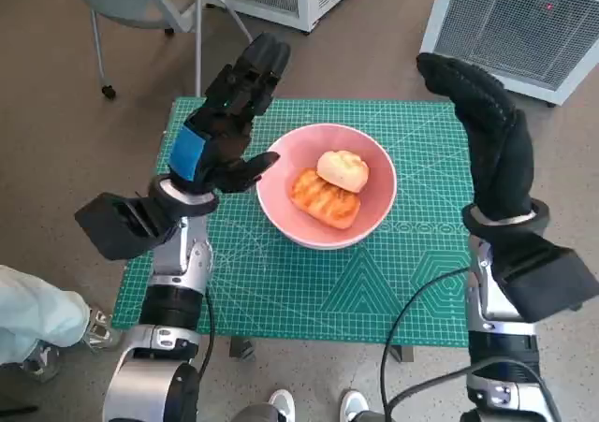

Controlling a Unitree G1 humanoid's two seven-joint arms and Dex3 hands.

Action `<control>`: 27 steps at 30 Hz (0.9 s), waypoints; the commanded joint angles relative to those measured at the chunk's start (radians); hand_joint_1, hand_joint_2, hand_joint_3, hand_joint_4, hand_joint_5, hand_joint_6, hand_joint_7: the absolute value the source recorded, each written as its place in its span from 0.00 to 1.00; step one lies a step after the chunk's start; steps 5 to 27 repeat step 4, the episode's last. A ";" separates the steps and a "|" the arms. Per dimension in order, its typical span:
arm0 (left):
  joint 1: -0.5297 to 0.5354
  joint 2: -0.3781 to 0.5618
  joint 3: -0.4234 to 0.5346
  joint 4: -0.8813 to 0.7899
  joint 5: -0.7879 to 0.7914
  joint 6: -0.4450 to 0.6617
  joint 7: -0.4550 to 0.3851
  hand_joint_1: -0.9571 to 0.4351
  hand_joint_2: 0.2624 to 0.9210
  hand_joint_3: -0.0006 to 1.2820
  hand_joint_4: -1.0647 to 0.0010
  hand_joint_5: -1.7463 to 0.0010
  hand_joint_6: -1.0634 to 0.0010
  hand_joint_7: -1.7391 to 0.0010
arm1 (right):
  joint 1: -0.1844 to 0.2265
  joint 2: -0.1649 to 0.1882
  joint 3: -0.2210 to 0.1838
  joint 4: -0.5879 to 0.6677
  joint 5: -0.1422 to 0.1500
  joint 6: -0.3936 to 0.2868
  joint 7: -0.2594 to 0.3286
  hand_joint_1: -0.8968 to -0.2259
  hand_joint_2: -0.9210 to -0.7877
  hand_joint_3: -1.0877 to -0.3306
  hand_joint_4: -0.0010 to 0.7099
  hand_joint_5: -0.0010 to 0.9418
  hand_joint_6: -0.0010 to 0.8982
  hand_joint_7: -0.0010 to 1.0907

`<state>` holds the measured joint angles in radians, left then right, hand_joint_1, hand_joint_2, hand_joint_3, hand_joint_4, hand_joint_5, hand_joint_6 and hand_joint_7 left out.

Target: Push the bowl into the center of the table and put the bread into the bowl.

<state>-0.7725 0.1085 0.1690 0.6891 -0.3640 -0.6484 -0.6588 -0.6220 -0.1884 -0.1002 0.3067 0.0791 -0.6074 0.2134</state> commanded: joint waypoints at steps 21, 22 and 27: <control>-0.022 -0.011 0.008 0.004 -0.006 -0.013 0.003 0.23 1.00 0.24 0.95 1.00 0.83 0.98 | -0.011 0.003 0.011 0.011 -0.015 0.016 -0.010 0.26 0.00 0.38 0.16 0.00 0.00 0.39; -0.022 -0.011 0.008 0.004 -0.006 -0.013 0.003 0.23 1.00 0.24 0.95 1.00 0.83 0.98 | -0.011 0.003 0.011 0.011 -0.015 0.016 -0.010 0.26 0.00 0.38 0.16 0.00 0.00 0.39; -0.022 -0.011 0.008 0.004 -0.006 -0.013 0.003 0.23 1.00 0.24 0.95 1.00 0.83 0.98 | -0.011 0.003 0.011 0.011 -0.015 0.016 -0.010 0.26 0.00 0.38 0.16 0.00 0.00 0.39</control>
